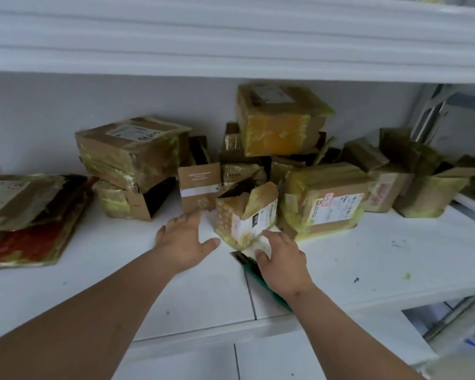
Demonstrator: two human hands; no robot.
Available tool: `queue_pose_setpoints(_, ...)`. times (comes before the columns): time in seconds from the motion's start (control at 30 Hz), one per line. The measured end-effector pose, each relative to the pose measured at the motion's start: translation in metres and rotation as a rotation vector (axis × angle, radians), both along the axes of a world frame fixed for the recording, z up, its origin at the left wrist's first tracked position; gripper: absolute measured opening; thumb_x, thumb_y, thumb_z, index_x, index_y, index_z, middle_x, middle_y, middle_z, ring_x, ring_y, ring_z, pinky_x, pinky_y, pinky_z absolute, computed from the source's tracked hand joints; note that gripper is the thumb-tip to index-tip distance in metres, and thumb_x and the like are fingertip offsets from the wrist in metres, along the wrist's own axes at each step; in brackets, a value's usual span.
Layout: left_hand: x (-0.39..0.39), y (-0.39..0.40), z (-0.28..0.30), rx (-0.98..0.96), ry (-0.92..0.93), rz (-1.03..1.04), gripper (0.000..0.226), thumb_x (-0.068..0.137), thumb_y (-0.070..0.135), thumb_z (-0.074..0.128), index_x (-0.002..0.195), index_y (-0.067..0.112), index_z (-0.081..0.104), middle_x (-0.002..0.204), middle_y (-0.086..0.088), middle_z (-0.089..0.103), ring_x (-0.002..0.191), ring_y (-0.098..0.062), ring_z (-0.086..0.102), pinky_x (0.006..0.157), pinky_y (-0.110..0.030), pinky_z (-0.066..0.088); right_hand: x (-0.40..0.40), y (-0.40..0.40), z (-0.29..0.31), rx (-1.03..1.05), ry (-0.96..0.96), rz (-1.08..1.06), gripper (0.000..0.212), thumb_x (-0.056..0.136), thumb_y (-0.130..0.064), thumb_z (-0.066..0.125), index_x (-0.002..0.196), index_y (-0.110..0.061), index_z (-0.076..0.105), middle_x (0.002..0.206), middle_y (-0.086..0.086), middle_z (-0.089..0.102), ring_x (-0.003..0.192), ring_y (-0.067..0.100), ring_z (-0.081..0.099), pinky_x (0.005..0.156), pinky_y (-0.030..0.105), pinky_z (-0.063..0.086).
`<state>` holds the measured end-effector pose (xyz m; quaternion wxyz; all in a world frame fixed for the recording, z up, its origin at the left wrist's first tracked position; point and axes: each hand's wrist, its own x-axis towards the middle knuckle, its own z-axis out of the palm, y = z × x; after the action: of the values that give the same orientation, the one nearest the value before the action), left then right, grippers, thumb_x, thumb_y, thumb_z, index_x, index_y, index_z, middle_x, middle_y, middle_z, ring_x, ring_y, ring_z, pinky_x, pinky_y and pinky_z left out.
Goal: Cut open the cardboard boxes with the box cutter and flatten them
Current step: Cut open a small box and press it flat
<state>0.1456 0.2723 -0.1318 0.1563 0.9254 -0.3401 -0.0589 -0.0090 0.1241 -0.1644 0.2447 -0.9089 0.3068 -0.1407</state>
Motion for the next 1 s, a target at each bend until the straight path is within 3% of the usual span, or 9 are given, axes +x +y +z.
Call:
queue_pose_setpoints(0.23,-0.008,-0.033,-0.005,-0.200,0.001,0.028,0.112,0.073,0.067,0.068,0.152,0.039,-0.004,0.162,0.002,0.009,0.146,-0.029,0.020,0.113,-0.048,0.030,0.011,-0.026,-0.005,0.027,0.031,0.084,0.064,0.099,-0.029,0.048,0.156,-0.026,0.020,0.164,-0.001,0.016,0.147,0.023,0.023,0.116,0.043,0.029)
queue_pose_setpoints(0.4,0.001,-0.055,0.003,-0.154,-0.064,-0.021,0.120,0.069,0.073,0.068,0.149,0.042,-0.016,0.164,0.004,-0.008,0.149,-0.028,0.012,0.116,-0.051,0.027,0.019,-0.030,-0.012,-0.004,0.080,0.112,0.074,0.096,-0.021,0.047,0.157,-0.035,0.008,0.165,-0.002,0.007,0.146,0.030,0.024,0.115,0.046,0.030)
queue_pose_setpoints(0.5,0.003,-0.069,0.003,-0.160,-0.088,-0.059,0.119,0.070,0.070,0.070,0.149,0.041,-0.014,0.163,0.003,0.004,0.144,-0.031,0.027,0.111,-0.047,0.036,0.019,-0.034,-0.012,-0.032,0.126,0.131,0.078,0.094,-0.026,0.047,0.156,-0.040,0.002,0.166,-0.002,0.004,0.145,0.031,0.022,0.117,0.046,0.025)
queue_pose_setpoints(0.6,0.005,-0.076,0.001,-0.169,-0.091,-0.091,0.105,0.076,0.059,0.071,0.150,0.039,0.000,0.156,0.002,0.019,0.135,-0.029,0.040,0.103,-0.042,0.045,0.022,-0.037,-0.013,-0.038,0.138,0.151,0.079,0.094,-0.029,0.047,0.156,-0.041,0.000,0.165,-0.001,0.005,0.146,0.031,0.020,0.117,0.047,0.022)
queue_pose_setpoints(0.77,0.016,-0.069,0.004,-0.201,-0.123,-0.107,0.090,0.078,0.052,0.070,0.150,0.039,0.017,0.150,0.001,0.025,0.129,-0.027,0.042,0.090,-0.036,0.048,0.027,-0.037,-0.018,-0.037,0.058,0.154,0.077,0.092,-0.018,0.050,0.155,-0.040,0.011,0.161,0.002,0.018,0.140,0.031,0.029,0.114,0.047,0.032)
queue_pose_setpoints(0.9,0.022,-0.051,0.011,-0.200,-0.151,-0.100,0.085,0.077,0.056,0.067,0.147,0.043,0.021,0.148,0.004,0.029,0.125,-0.025,0.046,0.088,-0.041,0.053,0.036,-0.033,-0.017,0.064,-0.145,0.035,0.068,0.084,-0.010,0.055,0.148,-0.019,0.034,0.144,0.009,0.039,0.130,0.029,0.039,0.106,0.046,0.041)
queue_pose_setpoints(1.0,0.019,-0.033,0.019,-0.251,-0.100,-0.039,0.077,0.082,0.050,0.067,0.147,0.042,0.026,0.145,0.004,0.032,0.123,-0.020,0.049,0.087,-0.033,0.048,0.043,-0.028,-0.010,0.187,-0.242,-0.023,0.065,0.082,-0.010,0.061,0.142,-0.012,0.035,0.131,0.006,0.043,0.123,0.025,0.043,0.101,0.033,0.041)
